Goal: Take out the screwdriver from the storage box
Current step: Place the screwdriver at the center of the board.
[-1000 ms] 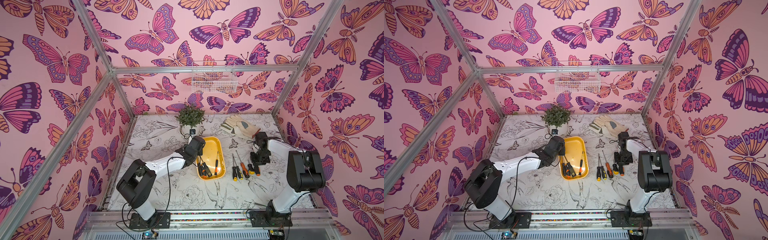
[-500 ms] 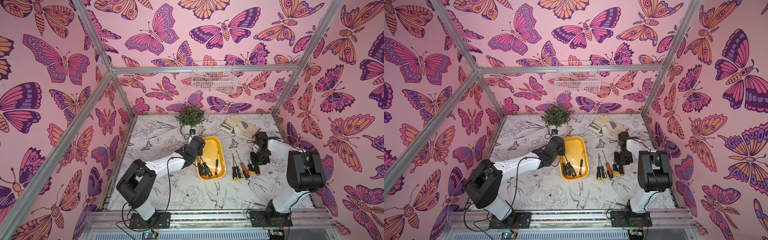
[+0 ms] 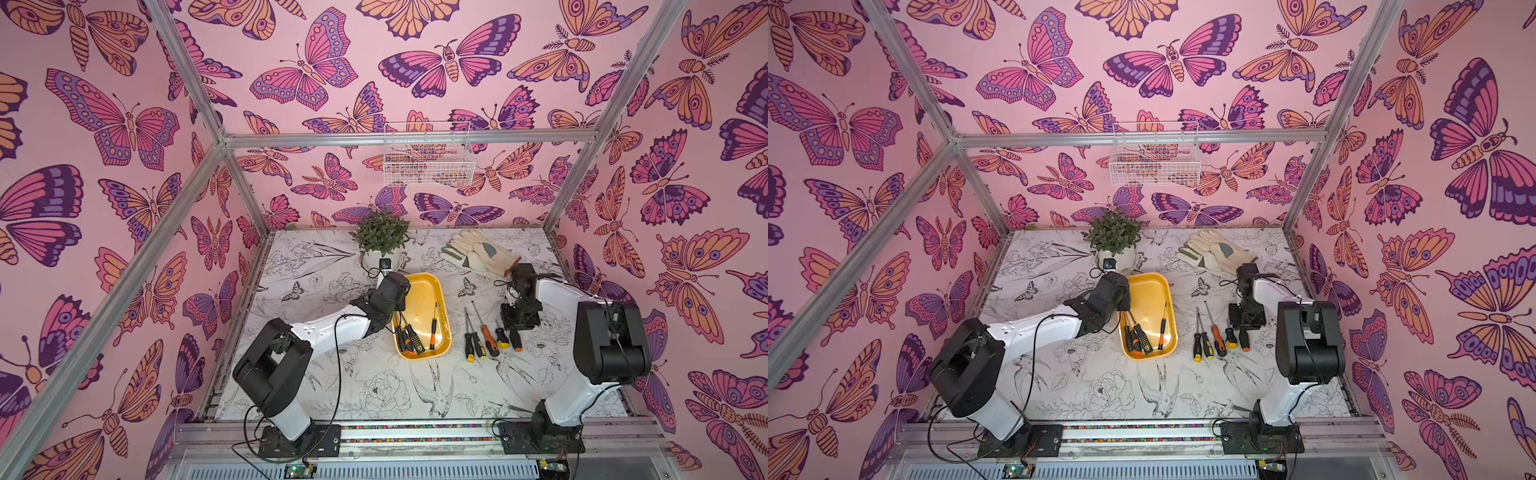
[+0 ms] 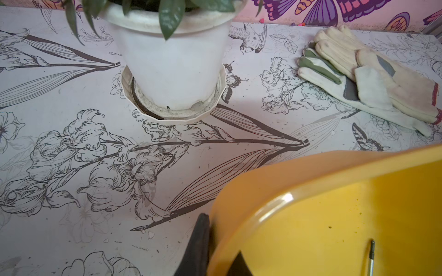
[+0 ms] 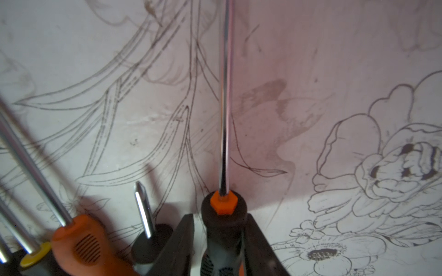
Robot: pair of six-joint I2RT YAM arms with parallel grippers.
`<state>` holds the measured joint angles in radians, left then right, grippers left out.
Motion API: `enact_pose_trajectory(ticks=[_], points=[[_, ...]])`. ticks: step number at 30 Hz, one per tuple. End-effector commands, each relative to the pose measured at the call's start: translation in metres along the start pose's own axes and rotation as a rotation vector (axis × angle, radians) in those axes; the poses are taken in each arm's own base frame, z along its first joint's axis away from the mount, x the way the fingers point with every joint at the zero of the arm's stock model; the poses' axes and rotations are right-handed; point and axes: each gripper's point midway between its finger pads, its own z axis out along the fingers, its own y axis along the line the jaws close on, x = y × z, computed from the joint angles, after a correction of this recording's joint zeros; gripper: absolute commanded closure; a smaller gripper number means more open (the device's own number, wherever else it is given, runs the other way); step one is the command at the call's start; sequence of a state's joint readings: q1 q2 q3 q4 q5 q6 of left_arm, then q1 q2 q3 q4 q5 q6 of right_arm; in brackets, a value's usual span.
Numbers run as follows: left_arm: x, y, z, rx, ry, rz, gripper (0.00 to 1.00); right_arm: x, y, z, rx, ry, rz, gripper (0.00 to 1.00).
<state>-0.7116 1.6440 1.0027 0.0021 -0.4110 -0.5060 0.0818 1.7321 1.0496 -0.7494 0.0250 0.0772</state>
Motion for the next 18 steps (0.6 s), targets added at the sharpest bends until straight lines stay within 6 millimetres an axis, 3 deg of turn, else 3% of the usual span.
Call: enact_pose_trajectory(ticks=[1,18], points=[[-0.01,0.001,-0.005,0.011,-0.03,-0.031,1.0,-0.009,-0.003,-0.013,0.003,-0.047,0.012,0.62],[-0.01,0.001,-0.005,0.011,-0.031,-0.031,1.0,-0.011,-0.003,-0.031,-0.01,-0.11,0.024,0.56]])
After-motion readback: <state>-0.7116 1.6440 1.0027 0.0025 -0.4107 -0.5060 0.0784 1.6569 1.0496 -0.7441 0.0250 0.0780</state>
